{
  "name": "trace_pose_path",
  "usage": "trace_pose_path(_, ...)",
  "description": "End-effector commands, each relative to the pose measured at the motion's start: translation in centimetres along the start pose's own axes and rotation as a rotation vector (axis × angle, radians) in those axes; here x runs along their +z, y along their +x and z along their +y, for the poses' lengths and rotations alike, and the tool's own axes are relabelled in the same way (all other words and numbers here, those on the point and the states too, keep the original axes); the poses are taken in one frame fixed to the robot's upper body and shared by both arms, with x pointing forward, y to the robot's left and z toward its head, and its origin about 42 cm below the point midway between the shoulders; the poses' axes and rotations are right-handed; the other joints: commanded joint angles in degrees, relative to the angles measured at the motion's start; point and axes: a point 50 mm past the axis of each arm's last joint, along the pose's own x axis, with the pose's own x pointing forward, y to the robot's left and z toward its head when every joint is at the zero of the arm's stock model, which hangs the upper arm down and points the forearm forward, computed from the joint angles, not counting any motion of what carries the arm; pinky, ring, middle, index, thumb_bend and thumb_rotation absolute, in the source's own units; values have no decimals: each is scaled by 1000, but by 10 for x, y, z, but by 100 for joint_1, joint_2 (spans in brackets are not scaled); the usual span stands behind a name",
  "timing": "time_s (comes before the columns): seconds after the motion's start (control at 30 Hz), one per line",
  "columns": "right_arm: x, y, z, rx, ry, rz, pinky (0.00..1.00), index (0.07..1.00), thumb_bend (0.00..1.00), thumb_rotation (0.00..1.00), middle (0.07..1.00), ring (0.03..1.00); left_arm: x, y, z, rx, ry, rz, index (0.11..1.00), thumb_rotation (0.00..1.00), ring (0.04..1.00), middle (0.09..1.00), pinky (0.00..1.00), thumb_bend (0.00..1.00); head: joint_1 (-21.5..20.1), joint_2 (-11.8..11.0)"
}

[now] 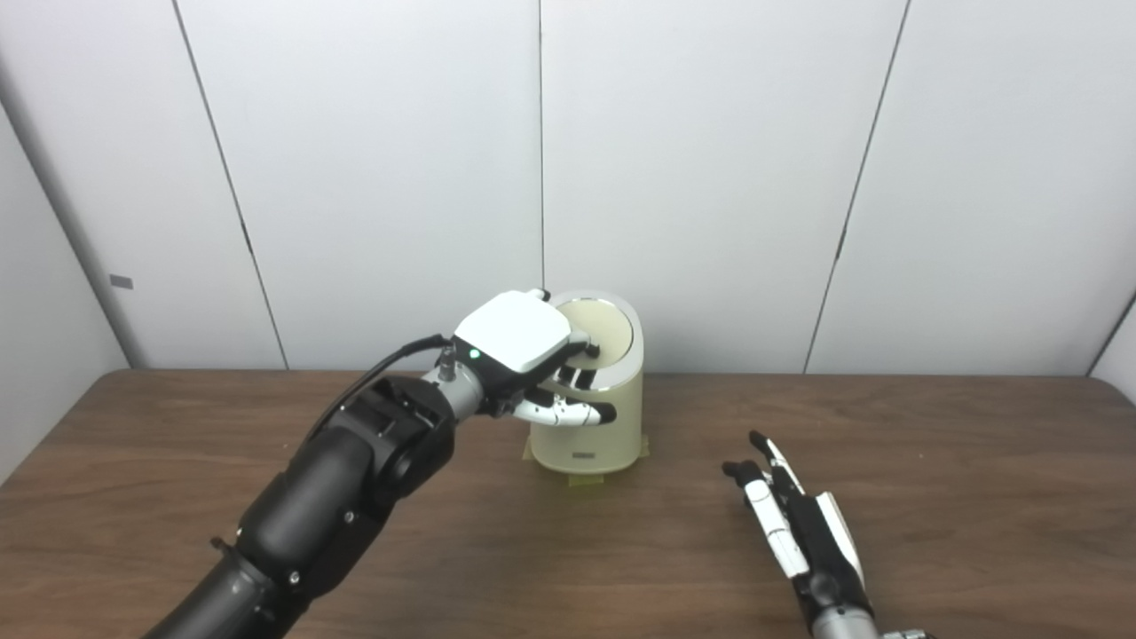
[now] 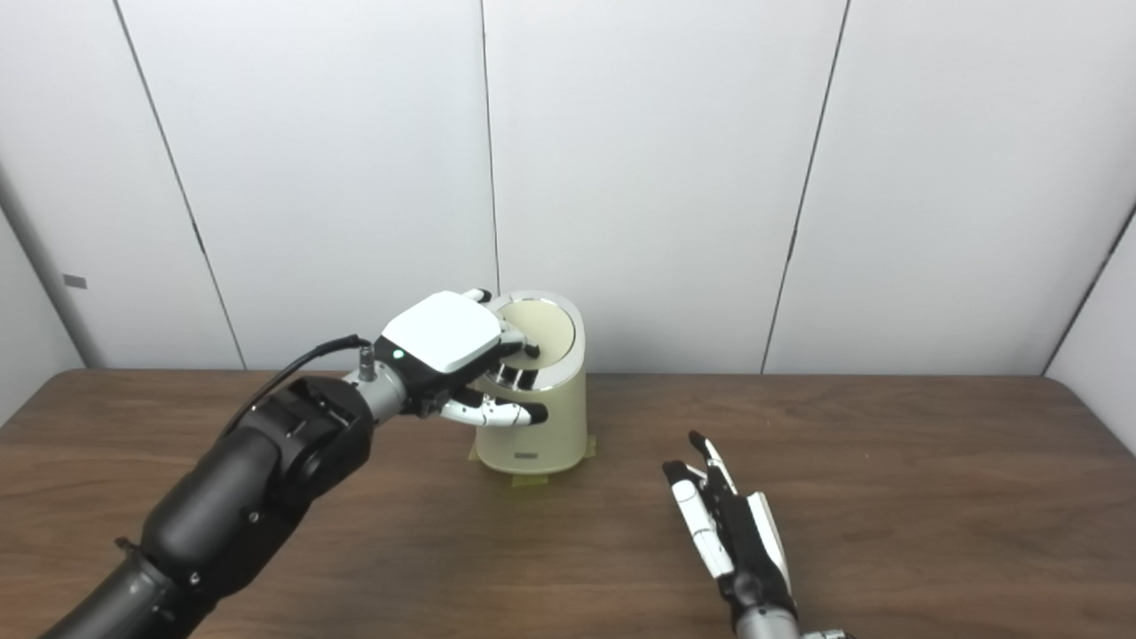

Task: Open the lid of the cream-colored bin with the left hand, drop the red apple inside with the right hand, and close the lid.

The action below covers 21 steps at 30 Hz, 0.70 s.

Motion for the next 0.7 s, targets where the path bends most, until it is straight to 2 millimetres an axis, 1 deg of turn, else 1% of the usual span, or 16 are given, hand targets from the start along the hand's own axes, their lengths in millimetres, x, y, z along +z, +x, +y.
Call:
trace_pose_path(0.0,7,4,-2,-5,0,-5,950,950,504,1000,805,861,-7,2,10,5,34,11,791,995,869,815,1000,594,-3,6)
trace_pose_path(0.13,7,5,-2,-6,-4,-3,965,951,509,1000,806,864,-7,0,11,5,30,7,773,992,865,803,1000,597,3,12)
trace_pose_path(0.27,8,5,-3,-8,-6,-1,983,951,502,1000,808,867,-7,-6,19,35,33,20,769,986,859,801,1000,593,25,13)
trace_pose_path(0.37,7,6,-4,-11,-6,1,980,949,508,1000,804,863,-8,-10,27,82,16,34,787,935,853,805,1000,566,39,13)
trace_pose_path(0.4,7,6,-4,-11,-3,2,955,950,505,1000,805,863,-9,-11,30,103,3,41,792,922,856,810,998,556,49,9)
trace_pose_path(0.43,7,6,-4,-10,-3,2,955,952,502,1000,805,864,-9,-12,33,126,-14,53,797,904,858,816,992,550,49,9)
trace_pose_path(0.47,7,6,-5,-9,-3,2,961,953,497,1000,806,866,-10,-14,36,155,-42,64,807,885,864,824,991,542,52,9)
trace_pose_path(0.57,6,6,-5,-7,-4,1,981,948,489,1000,805,868,-16,-19,40,285,-191,83,830,752,870,845,958,522,48,14)
trace_pose_path(0.63,6,7,-4,-6,-2,3,991,942,487,1000,804,865,-21,-22,41,373,-288,88,865,718,876,864,915,496,50,11)
trace_pose_path(0.67,6,6,-4,-5,0,4,985,941,488,1000,804,862,-23,-24,41,415,-339,90,879,698,878,873,878,477,50,11)
